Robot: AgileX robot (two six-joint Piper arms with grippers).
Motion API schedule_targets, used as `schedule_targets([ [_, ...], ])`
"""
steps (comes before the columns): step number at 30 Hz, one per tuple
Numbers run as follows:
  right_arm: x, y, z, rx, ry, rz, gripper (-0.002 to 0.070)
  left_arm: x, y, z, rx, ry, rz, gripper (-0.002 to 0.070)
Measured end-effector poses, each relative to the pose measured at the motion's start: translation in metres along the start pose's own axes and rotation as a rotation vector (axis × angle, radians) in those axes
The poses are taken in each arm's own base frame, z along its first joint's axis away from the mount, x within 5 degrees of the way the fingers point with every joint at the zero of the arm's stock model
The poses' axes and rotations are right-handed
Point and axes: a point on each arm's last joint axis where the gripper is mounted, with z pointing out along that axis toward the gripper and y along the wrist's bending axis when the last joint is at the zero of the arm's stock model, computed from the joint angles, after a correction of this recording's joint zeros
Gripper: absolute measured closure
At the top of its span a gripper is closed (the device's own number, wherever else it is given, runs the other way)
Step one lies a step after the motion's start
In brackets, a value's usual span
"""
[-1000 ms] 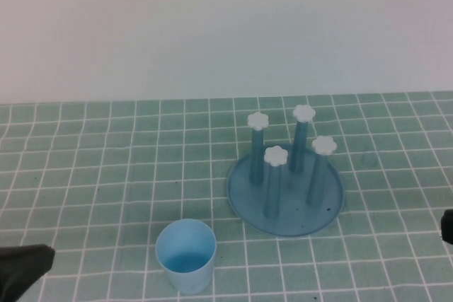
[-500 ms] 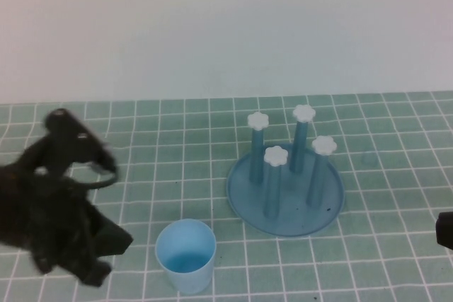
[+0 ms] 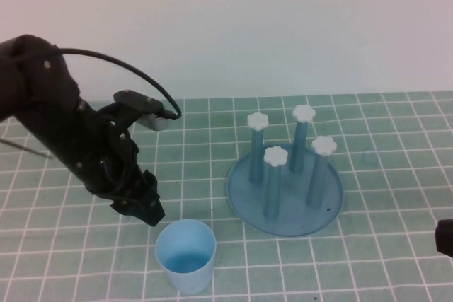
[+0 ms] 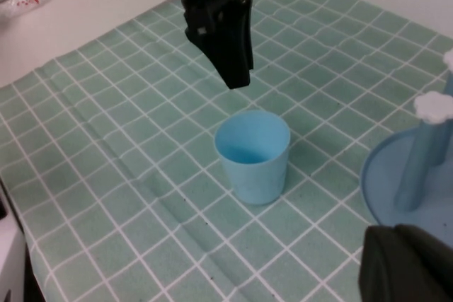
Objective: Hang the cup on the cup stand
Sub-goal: Pick up the cup from the table, then adjust the cup with two arms
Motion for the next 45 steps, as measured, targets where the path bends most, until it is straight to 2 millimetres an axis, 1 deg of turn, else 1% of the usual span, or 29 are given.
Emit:
schedule_targets([
  [3, 0.001, 0.0, 0.0, 0.004, 0.013, 0.001, 0.0676, -0.005, 0.0, 0.009, 0.018, 0.035, 0.007, 0.0327],
  [6, 0.002, -0.001, 0.0, 0.008, 0.021, 0.001, 0.0676, -0.008, -0.01, 0.02, 0.021, 0.07, 0.047, 0.0324],
  [11, 0.002, -0.001, 0.0, 0.011, 0.026, 0.015, 0.0676, -0.018, -0.023, 0.036, -0.072, 0.083, 0.144, 0.0323],
  [14, 0.002, -0.001, 0.0, 0.011, 0.026, 0.018, 0.0676, -0.021, -0.021, 0.044, -0.146, 0.087, 0.164, 0.0323],
  [21, 0.002, -0.001, 0.0, 0.011, 0.026, 0.024, 0.0676, -0.023, -0.016, 0.063, -0.142, 0.131, 0.146, 0.0333],
  [22, 0.002, -0.001, 0.0, 0.011, 0.026, 0.024, 0.0676, -0.022, -0.016, 0.065, -0.134, 0.137, 0.14, 0.0344],
  [24, 0.003, -0.001, 0.0, 0.013, 0.028, 0.024, 0.0676, -0.022, -0.015, 0.069, -0.125, 0.154, 0.134, 0.039],
  [25, 0.003, -0.001, 0.0, 0.013, 0.03, 0.025, 0.0676, -0.021, -0.015, 0.07, -0.122, 0.162, 0.133, 0.0435],
  [26, 0.003, -0.001, 0.0, 0.014, 0.031, 0.026, 0.0676, -0.021, -0.015, 0.07, -0.124, 0.168, 0.135, 0.0498],
  [28, 0.003, -0.001, 0.0, 0.014, 0.031, 0.033, 0.0676, -0.021, -0.015, 0.07, -0.127, 0.17, 0.145, 0.0589],
  [30, 0.003, -0.001, 0.0, 0.015, 0.033, 0.034, 0.0676, -0.021, -0.015, 0.07, -0.124, 0.17, 0.159, 0.0635],
  [33, 0.004, -0.002, 0.0, 0.023, 0.048, 0.025, 0.0676, -0.022, -0.019, 0.062, -0.111, 0.144, 0.173, 0.0658],
  [37, 0.009, -0.002, -0.001, 0.024, 0.106, -0.005, 0.0676, -0.028, -0.039, 0.034, -0.01, 0.109, 0.247, 0.0665],
  [39, 0.007, -0.001, -0.003, 0.024, 0.133, -0.037, 0.067, -0.031, -0.051, 0.018, 0.065, 0.087, 0.296, 0.0666],
  [40, 0.004, 0.0, -0.006, 0.027, 0.141, -0.058, 0.0656, -0.035, -0.057, 0.011, 0.096, 0.048, 0.323, 0.0666],
  [42, -0.005, 0.001, -0.011, 0.039, 0.139, -0.096, 0.0606, -0.04, -0.067, 0.0, 0.147, -0.032, 0.359, 0.0666],
  [43, -0.012, 0.002, -0.015, 0.049, 0.132, -0.112, 0.0565, -0.042, -0.072, -0.006, 0.175, -0.069, 0.374, 0.0666],
  [45, -0.024, 0.003, -0.021, 0.069, 0.116, -0.132, 0.0459, -0.044, -0.081, -0.012, 0.238, -0.128, 0.387, 0.0666],
])
